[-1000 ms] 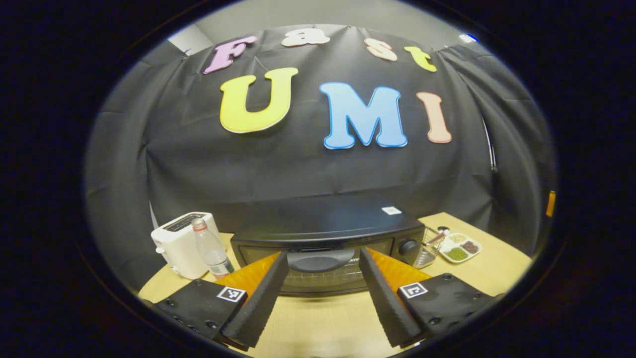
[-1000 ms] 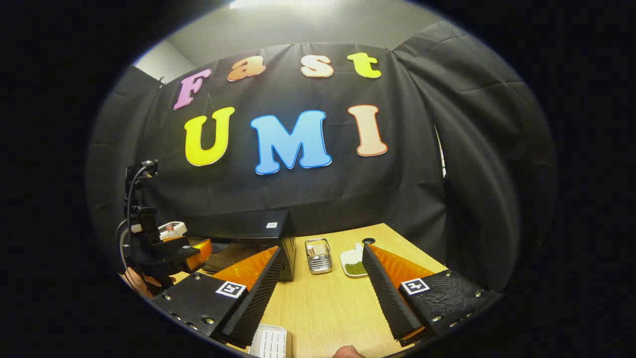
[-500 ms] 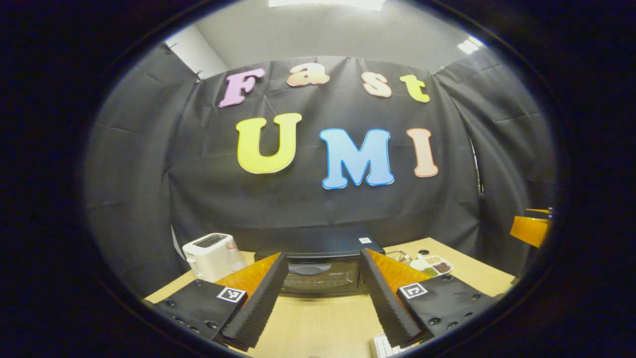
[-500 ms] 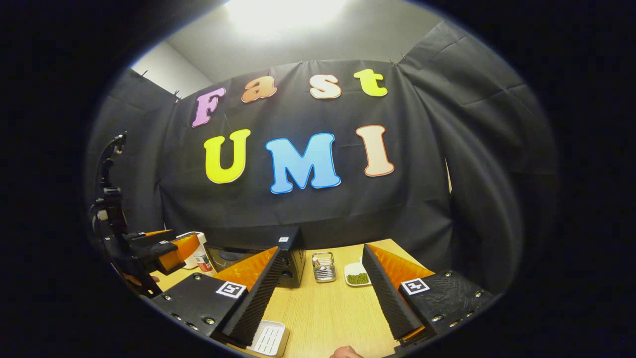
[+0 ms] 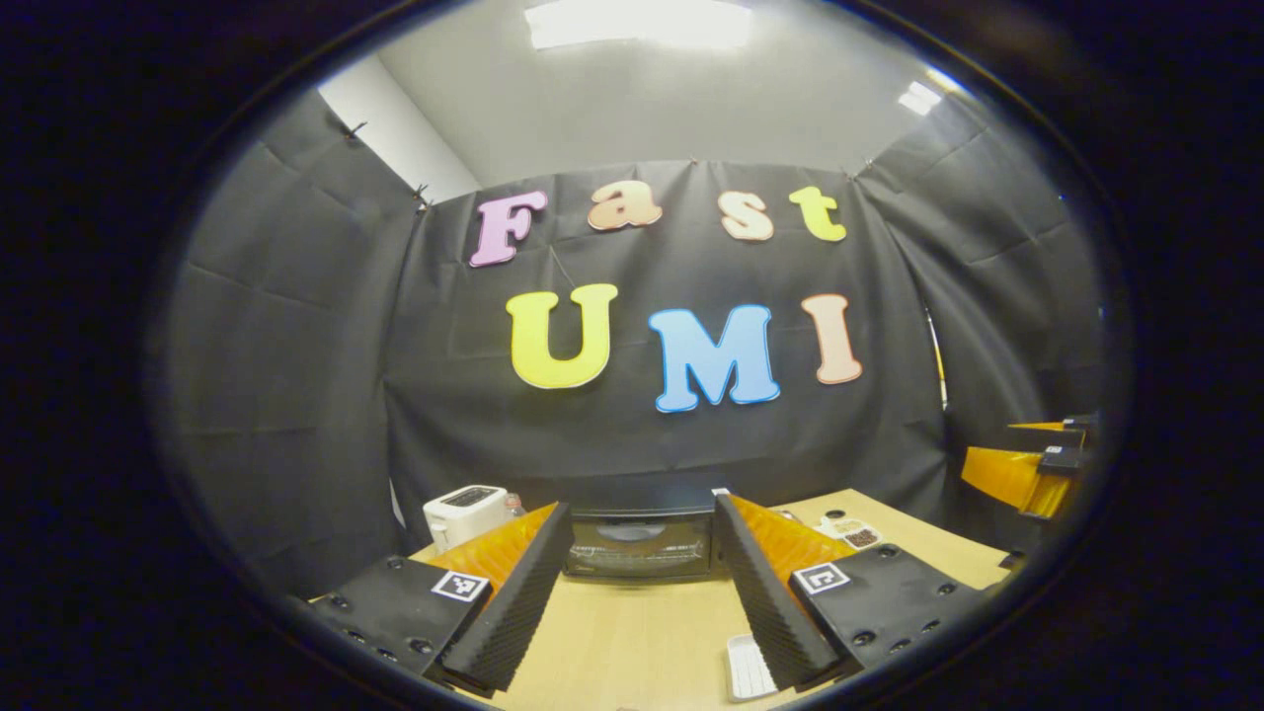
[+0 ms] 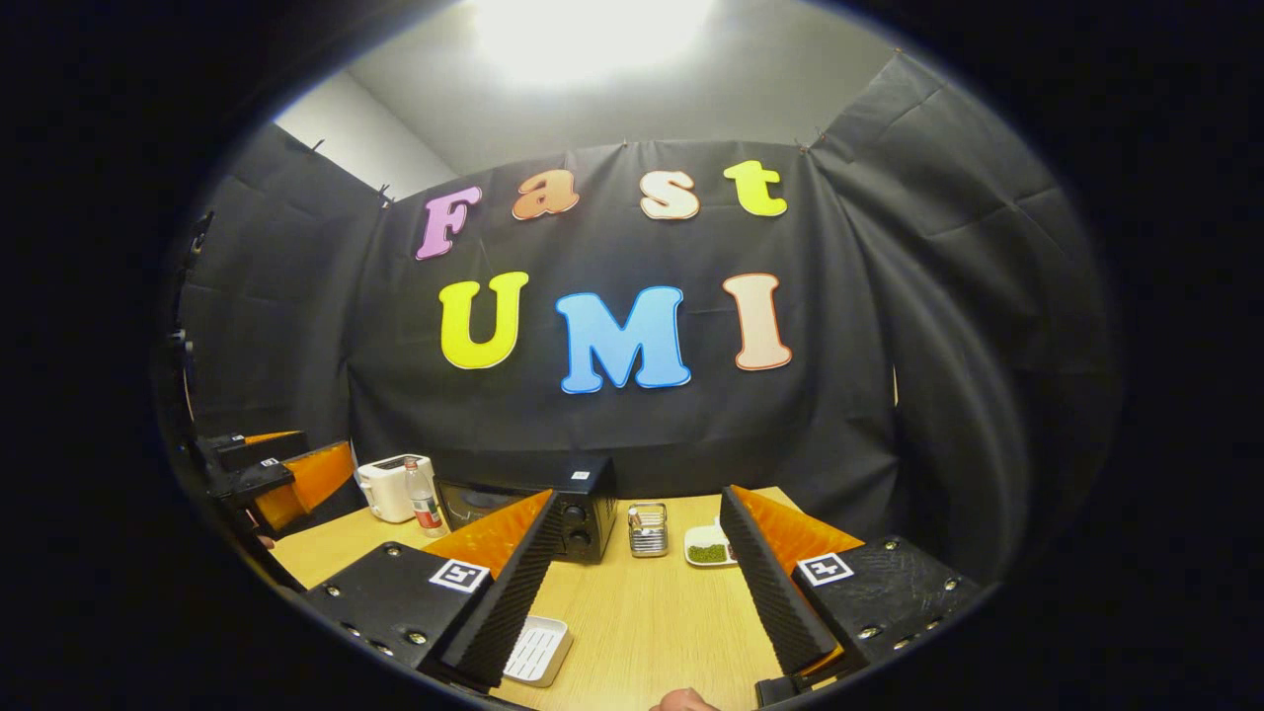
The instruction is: Open the electric oven with the left hand, put the food in, and close the electric oven.
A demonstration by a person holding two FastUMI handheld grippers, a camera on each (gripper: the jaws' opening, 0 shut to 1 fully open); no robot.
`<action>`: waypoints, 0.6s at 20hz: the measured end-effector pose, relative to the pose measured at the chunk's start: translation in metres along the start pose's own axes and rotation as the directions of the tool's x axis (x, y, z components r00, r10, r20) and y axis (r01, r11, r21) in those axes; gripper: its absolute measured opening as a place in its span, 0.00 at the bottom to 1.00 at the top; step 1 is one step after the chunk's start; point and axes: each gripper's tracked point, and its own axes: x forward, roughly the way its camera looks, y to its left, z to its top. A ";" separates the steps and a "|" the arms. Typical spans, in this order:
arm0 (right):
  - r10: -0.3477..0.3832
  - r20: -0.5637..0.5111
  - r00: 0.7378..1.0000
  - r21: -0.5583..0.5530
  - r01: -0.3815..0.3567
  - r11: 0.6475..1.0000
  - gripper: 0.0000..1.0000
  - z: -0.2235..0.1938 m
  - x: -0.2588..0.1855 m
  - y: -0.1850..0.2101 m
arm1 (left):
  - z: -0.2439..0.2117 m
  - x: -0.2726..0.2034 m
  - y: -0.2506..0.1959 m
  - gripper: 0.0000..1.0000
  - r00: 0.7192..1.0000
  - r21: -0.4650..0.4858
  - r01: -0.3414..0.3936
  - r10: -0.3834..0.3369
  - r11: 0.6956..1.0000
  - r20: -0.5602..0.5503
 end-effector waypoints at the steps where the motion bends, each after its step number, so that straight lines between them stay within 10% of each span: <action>1: -0.002 0.006 1.000 -0.005 0.002 1.000 0.98 0.001 -0.003 0.003 | 0.000 -0.007 0.002 1.00 1.000 -0.004 0.000 0.000 1.000 0.000; 12: -0.046 0.037 0.998 -0.017 0.047 0.999 0.97 0.011 -0.025 0.021 | 0.005 -0.029 0.029 1.00 0.999 -0.008 0.030 -0.030 1.000 0.011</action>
